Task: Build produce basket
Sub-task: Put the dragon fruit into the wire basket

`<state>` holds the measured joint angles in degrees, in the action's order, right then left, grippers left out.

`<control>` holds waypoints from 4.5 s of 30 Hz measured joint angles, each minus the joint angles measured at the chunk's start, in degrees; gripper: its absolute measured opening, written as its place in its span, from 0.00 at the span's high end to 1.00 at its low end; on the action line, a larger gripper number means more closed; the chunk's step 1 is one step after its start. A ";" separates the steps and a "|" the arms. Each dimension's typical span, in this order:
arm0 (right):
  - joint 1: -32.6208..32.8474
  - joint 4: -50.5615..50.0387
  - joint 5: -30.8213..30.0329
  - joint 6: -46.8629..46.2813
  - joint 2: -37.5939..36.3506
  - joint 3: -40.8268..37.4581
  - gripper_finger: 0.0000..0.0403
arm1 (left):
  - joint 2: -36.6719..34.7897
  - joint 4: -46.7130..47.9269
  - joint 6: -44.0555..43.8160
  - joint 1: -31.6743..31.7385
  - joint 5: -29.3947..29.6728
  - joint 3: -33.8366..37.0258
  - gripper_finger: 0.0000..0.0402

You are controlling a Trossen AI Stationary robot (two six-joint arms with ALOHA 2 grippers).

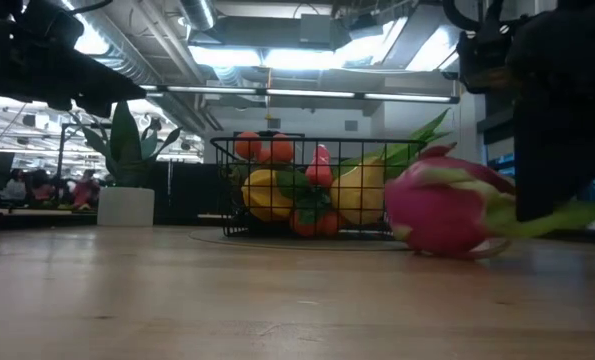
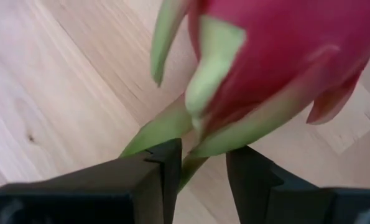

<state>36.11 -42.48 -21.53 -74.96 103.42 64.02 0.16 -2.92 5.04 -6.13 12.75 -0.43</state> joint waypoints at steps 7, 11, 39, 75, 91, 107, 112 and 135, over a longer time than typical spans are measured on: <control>-0.11 -0.32 2.15 -0.02 -0.02 -0.01 0.83 | 0.00 0.09 0.04 0.00 0.00 0.00 0.57; -0.10 -0.33 3.91 0.29 -0.02 -0.03 0.97 | 0.00 0.11 0.00 0.00 0.00 0.00 0.57; -0.71 -6.89 -7.43 40.85 -0.07 24.63 1.00 | 0.00 0.20 0.04 0.00 0.00 0.00 0.57; -30.90 -39.51 -18.50 70.63 -0.07 65.71 1.00 | 0.00 0.24 0.04 0.00 0.00 0.00 0.57; -40.13 -46.14 -17.21 63.02 -0.11 56.09 1.00 | 0.00 0.24 0.02 0.00 0.00 0.00 0.57; -42.90 -27.56 -2.26 70.17 -0.04 37.31 1.00 | -0.01 0.24 0.02 0.00 0.00 0.00 0.57; -43.11 -27.48 -2.28 69.27 -0.04 31.50 1.00 | -0.02 0.24 0.02 0.00 0.00 0.00 0.57; -43.03 -29.17 9.23 71.44 -0.04 29.74 0.77 | -0.01 0.24 0.00 0.00 0.02 0.00 0.57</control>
<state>-6.92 -71.64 -12.30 -3.52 103.37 93.76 0.16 -2.68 5.04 -6.13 12.77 -0.43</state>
